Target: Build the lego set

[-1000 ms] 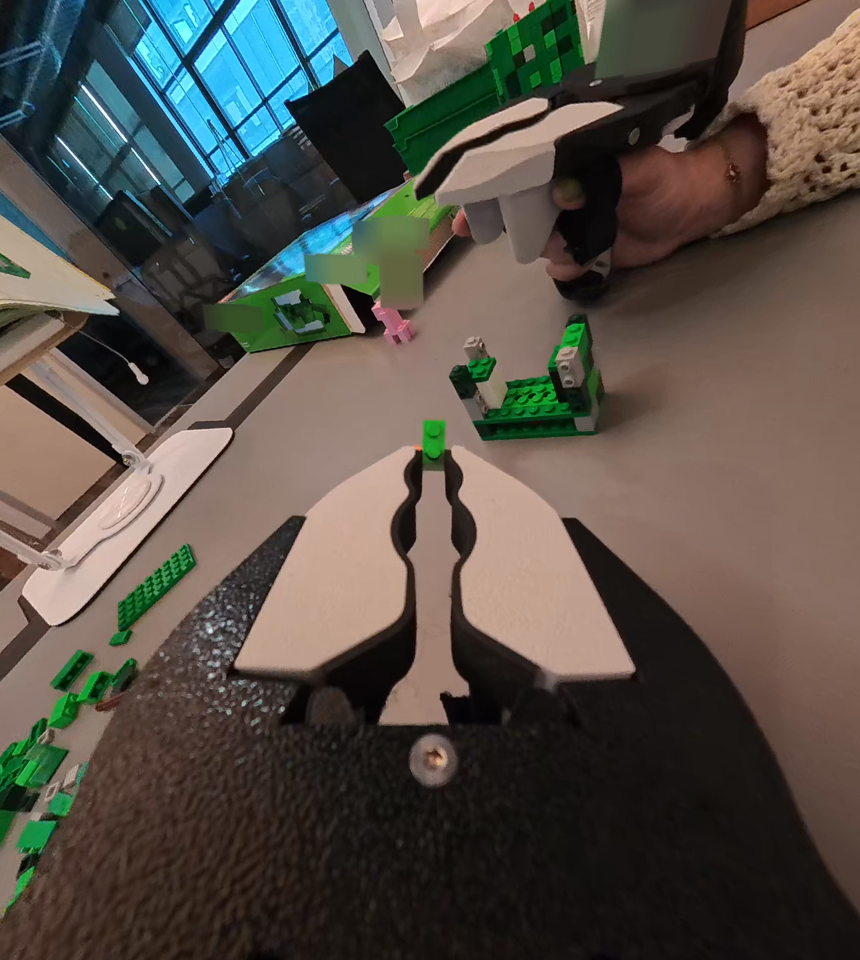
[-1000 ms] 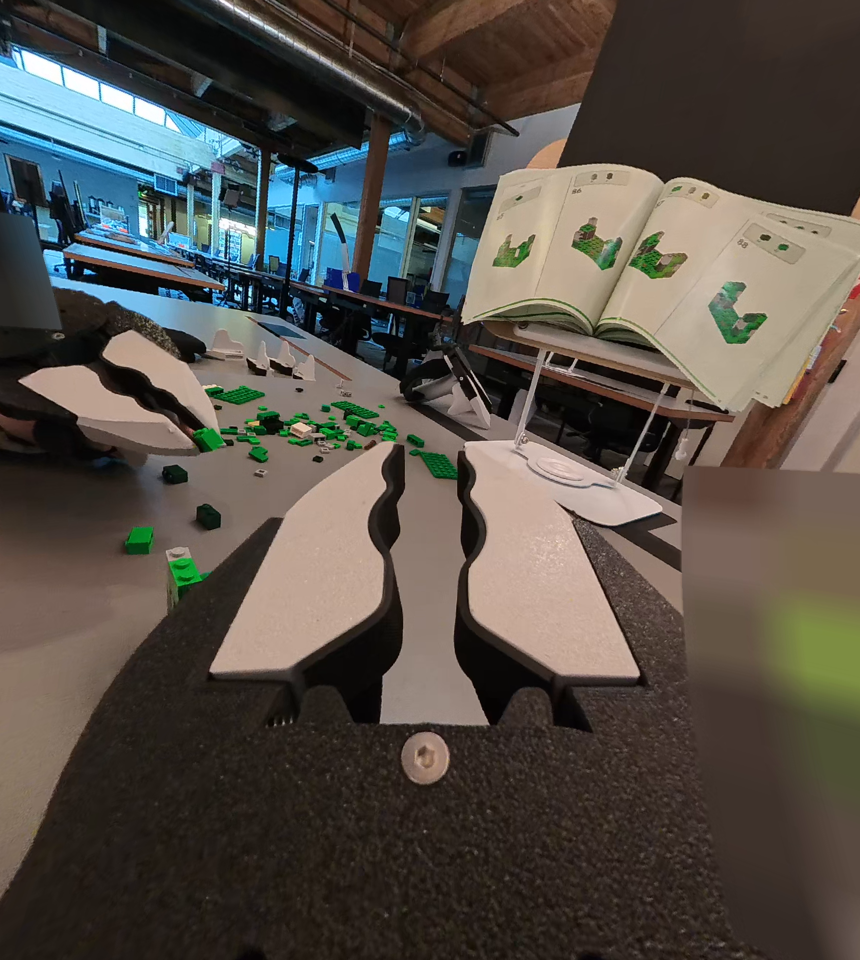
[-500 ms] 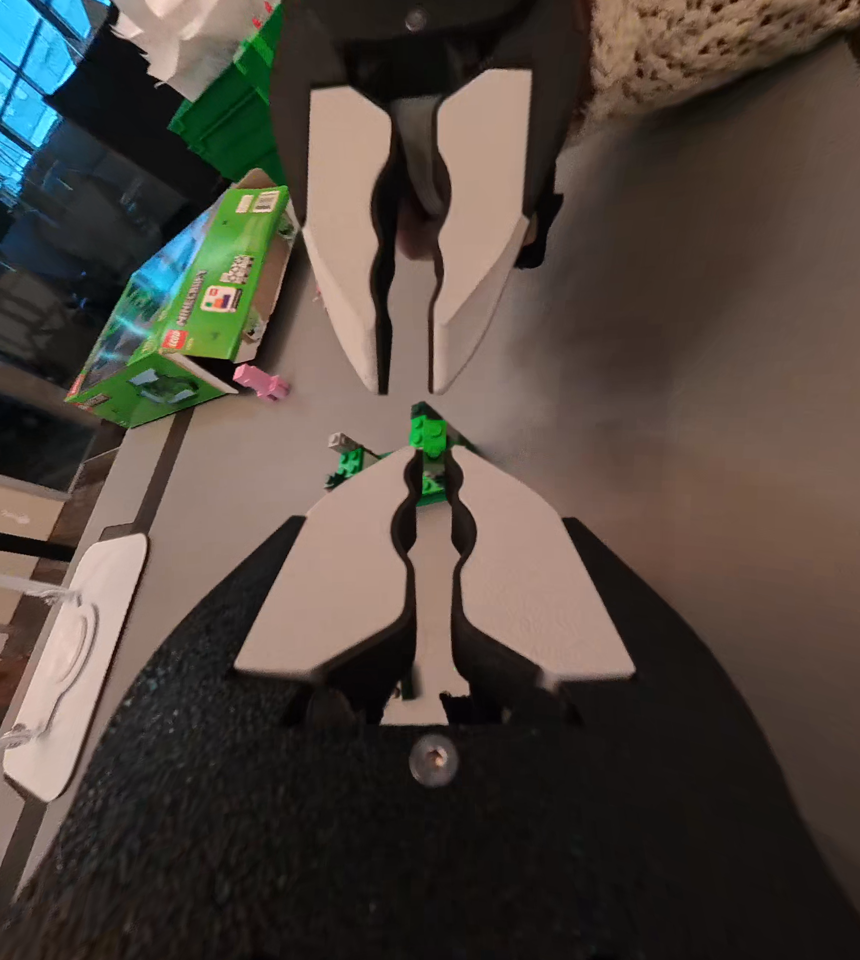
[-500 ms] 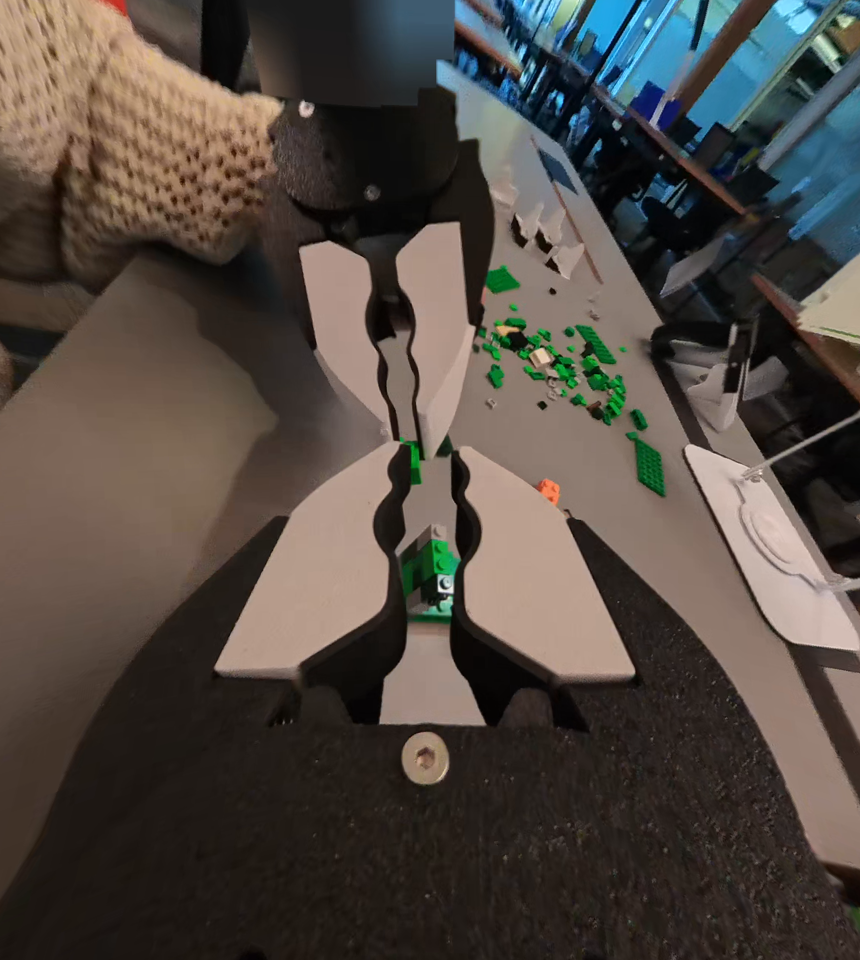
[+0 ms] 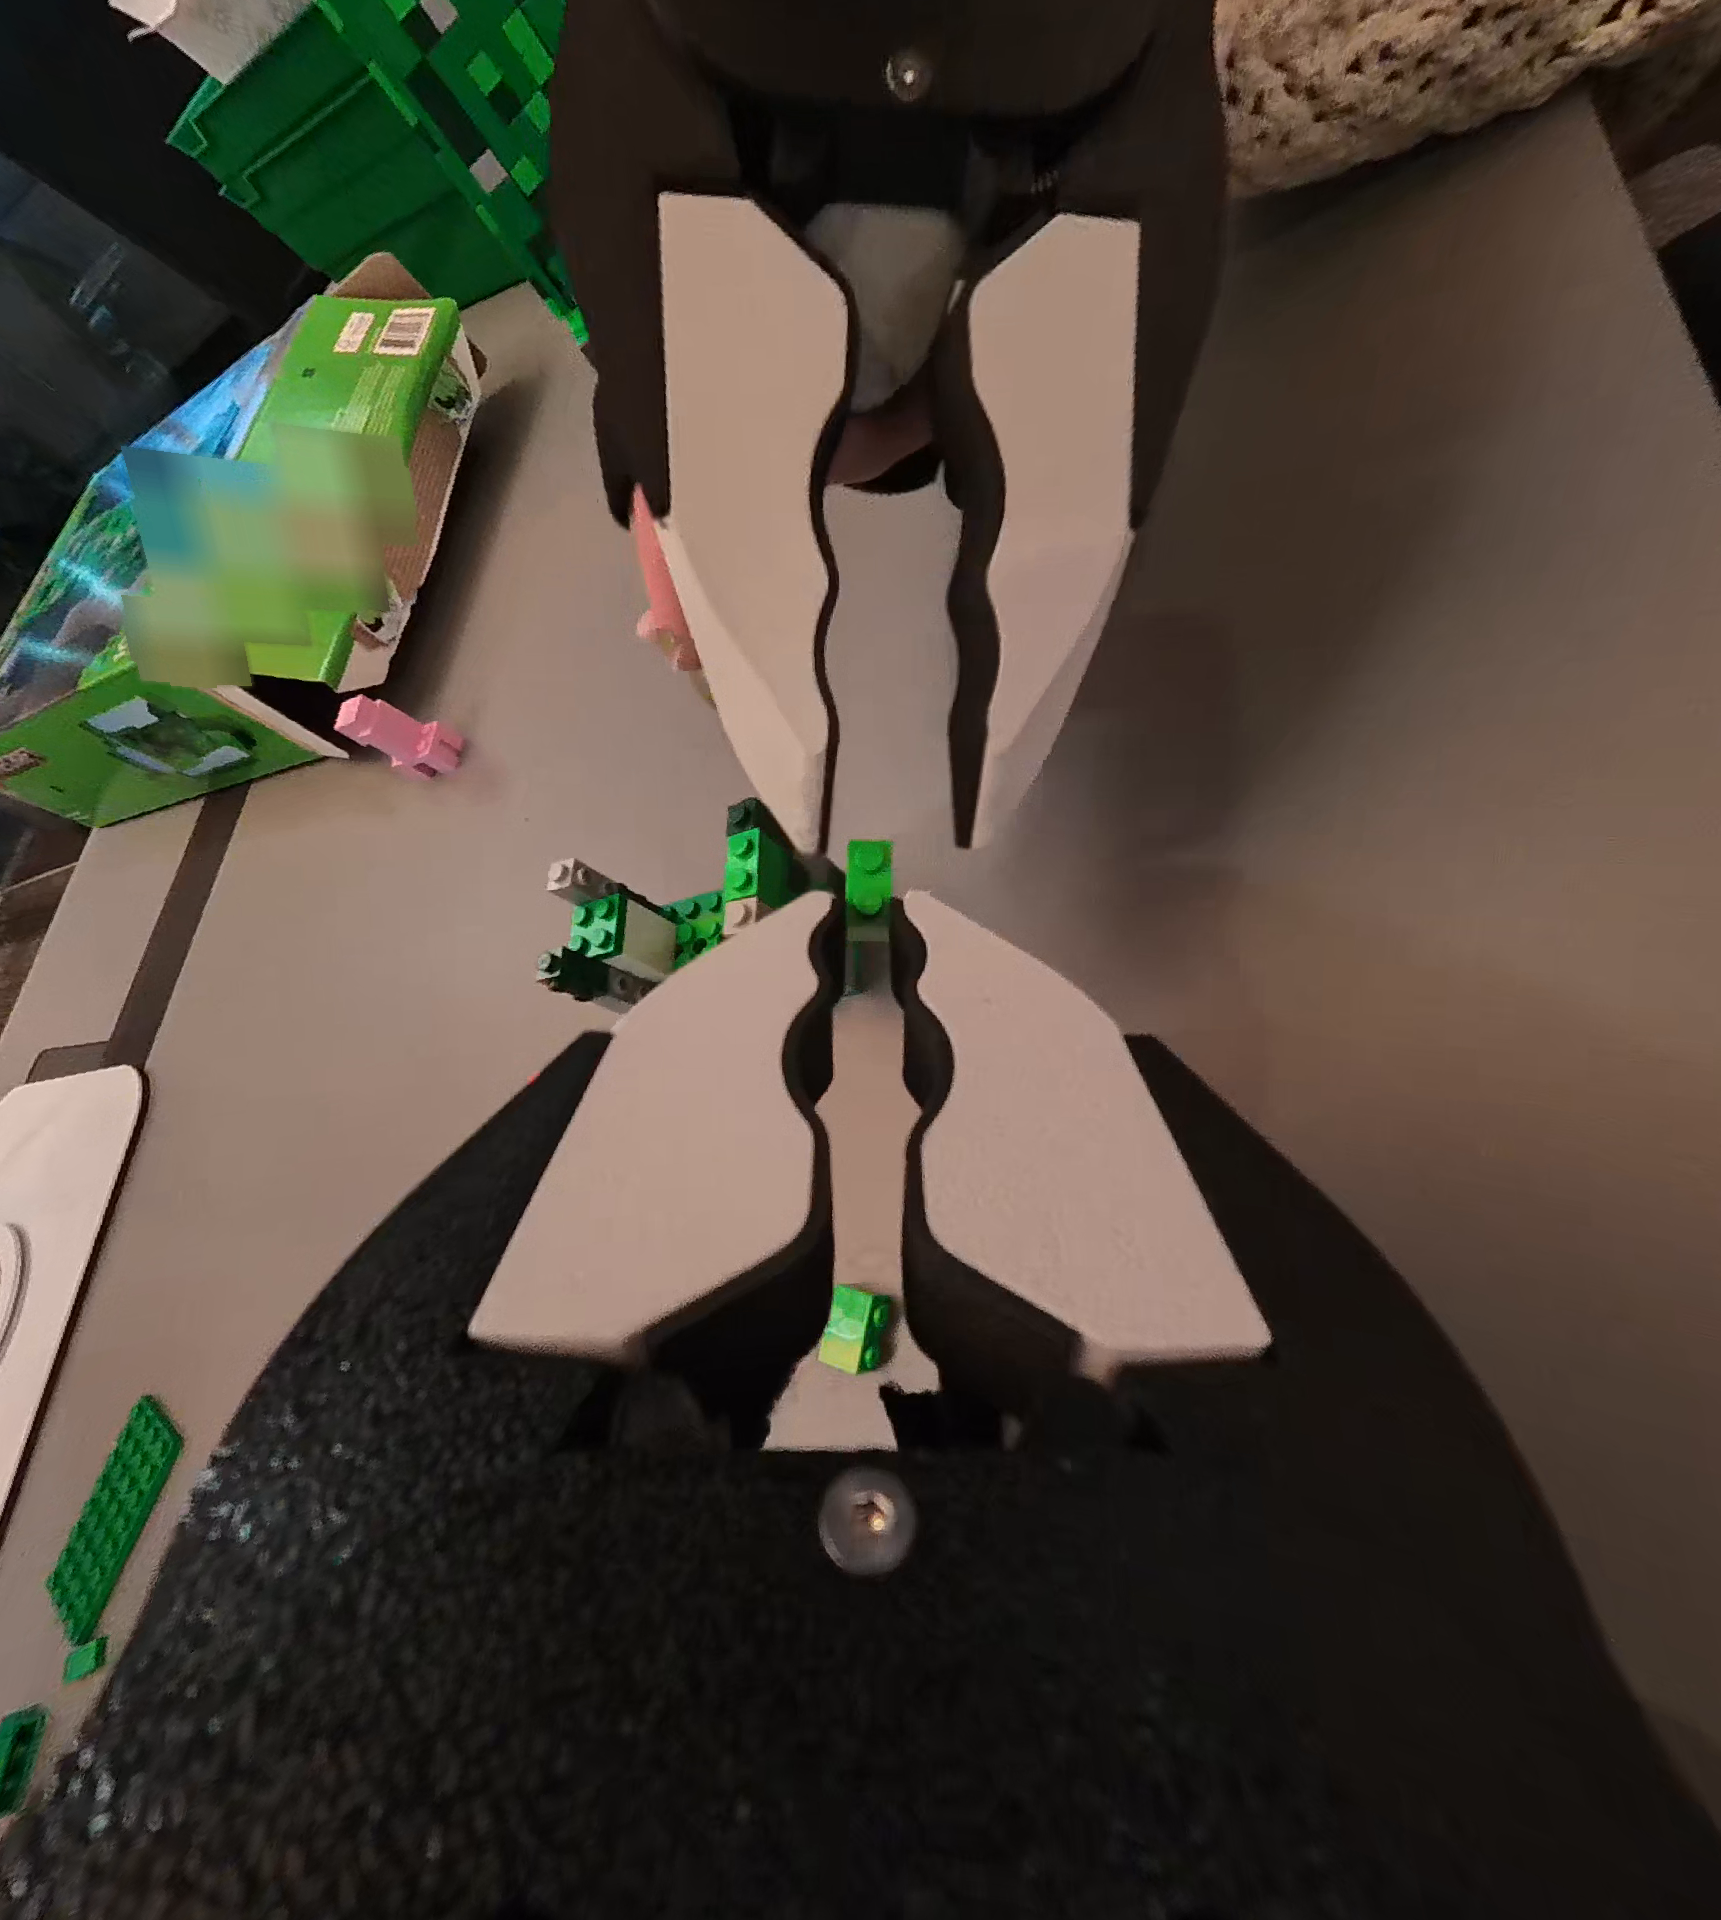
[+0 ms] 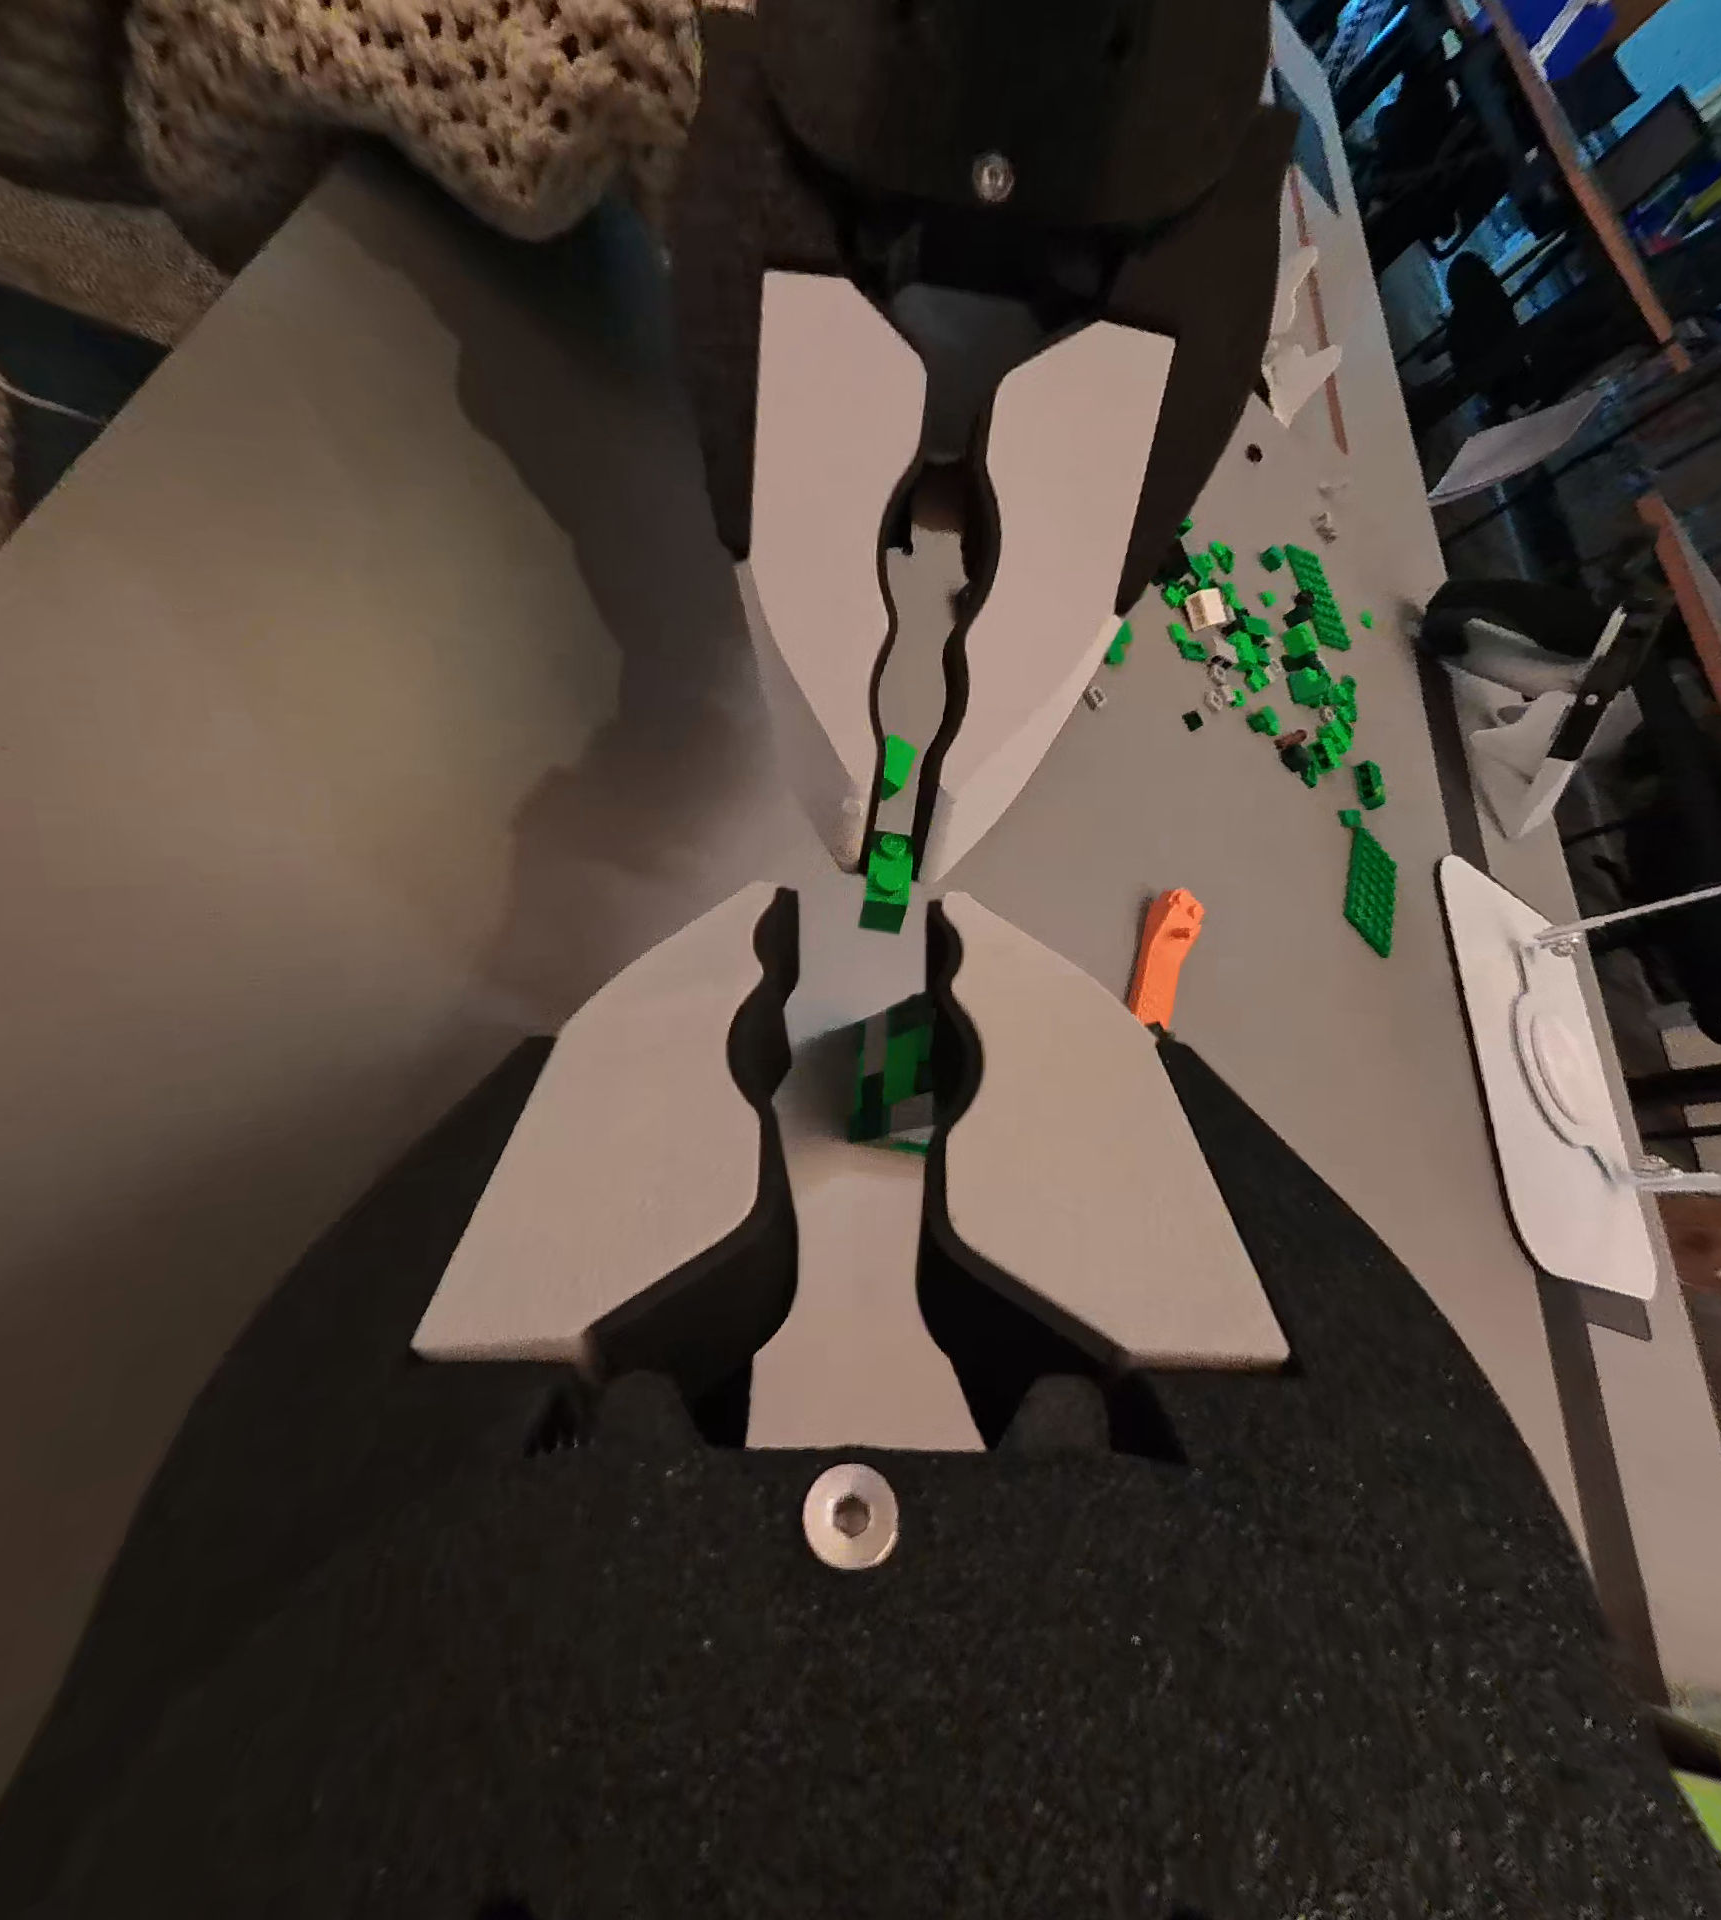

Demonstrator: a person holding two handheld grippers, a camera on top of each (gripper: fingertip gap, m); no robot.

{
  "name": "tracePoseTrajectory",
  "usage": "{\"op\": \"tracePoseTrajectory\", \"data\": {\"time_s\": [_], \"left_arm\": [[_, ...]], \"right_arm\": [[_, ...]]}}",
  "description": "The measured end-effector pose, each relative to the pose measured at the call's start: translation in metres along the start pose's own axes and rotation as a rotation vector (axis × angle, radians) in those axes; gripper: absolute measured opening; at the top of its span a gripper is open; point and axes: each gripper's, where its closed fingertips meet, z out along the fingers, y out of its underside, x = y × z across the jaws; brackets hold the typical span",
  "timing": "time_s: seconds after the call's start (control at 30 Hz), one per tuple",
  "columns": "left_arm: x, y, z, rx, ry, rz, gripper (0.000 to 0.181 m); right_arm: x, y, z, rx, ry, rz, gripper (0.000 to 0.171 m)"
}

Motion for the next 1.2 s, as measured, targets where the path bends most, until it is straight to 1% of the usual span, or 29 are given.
{"op": "tracePoseTrajectory", "data": {"time_s": [0.03,0.13,0.17,0.2,0.23,0.33,0.57,0.6,0.7,0.8,0.87,0.93,1.0,1.1,1.2], "left_arm": [[0.001,-0.001,0.000,0.007,0.006,-0.007,0.007],[0.002,-0.005,-0.001,0.028,0.019,-0.024,0.007],[0.004,-0.005,-0.001,0.029,0.028,-0.023,0.007],[0.005,-0.007,-0.001,0.035,0.036,-0.024,0.007],[0.006,-0.008,-0.001,0.043,0.033,-0.024,0.007],[0.003,-0.011,-0.001,0.062,0.004,-0.009,0.007],[0.000,-0.011,0.001,0.102,-0.051,-0.009,0.008],[-0.002,-0.012,0.002,0.110,-0.074,-0.008,0.010],[-0.007,-0.009,0.002,0.101,-0.131,0.003,0.027],[-0.013,-0.010,0.000,0.131,-0.155,-0.066,0.038],[-0.025,-0.013,-0.005,0.178,-0.204,-0.134,0.041],[-0.038,-0.016,-0.012,0.229,-0.271,-0.172,0.041],[-0.044,-0.015,-0.016,0.250,-0.305,-0.182,0.039],[-0.043,-0.006,-0.012,0.216,-0.293,-0.174,0.037],[-0.037,0.006,-0.003,0.168,-0.251,-0.169,0.036]], "right_arm": [[-0.001,0.000,-0.001,0.003,-0.007,0.005,0.023],[-0.003,0.000,0.000,0.002,-0.017,0.007,0.022],[-0.004,0.000,0.001,-0.001,-0.011,0.002,0.017],[-0.001,-0.001,0.000,0.007,0.008,-0.009,0.008],[-0.002,-0.002,-0.001,0.016,0.000,-0.014,0.008],[0.000,-0.003,-0.004,0.043,-0.027,0.067,0.008],[0.002,0.000,-0.004,0.074,-0.038,0.127,0.008],[0.003,0.000,-0.005,0.078,-0.038,0.139,0.008],[0.007,0.000,-0.008,0.107,-0.035,0.179,0.007],[0.017,-0.001,-0.013,0.144,0.007,0.213,0.008],[0.028,-0.002,-0.017,0.187,0.058,0.247,0.008],[0.038,-0.001,-0.021,0.222,0.089,0.313,0.007],[0.043,0.004,-0.025,0.247,0.070,0.395,0.007],[0.046,0.014,-0.030,0.272,0.010,0.511,0.007],[0.042,0.025,-0.029,0.238,-0.040,0.533,0.007]]}}
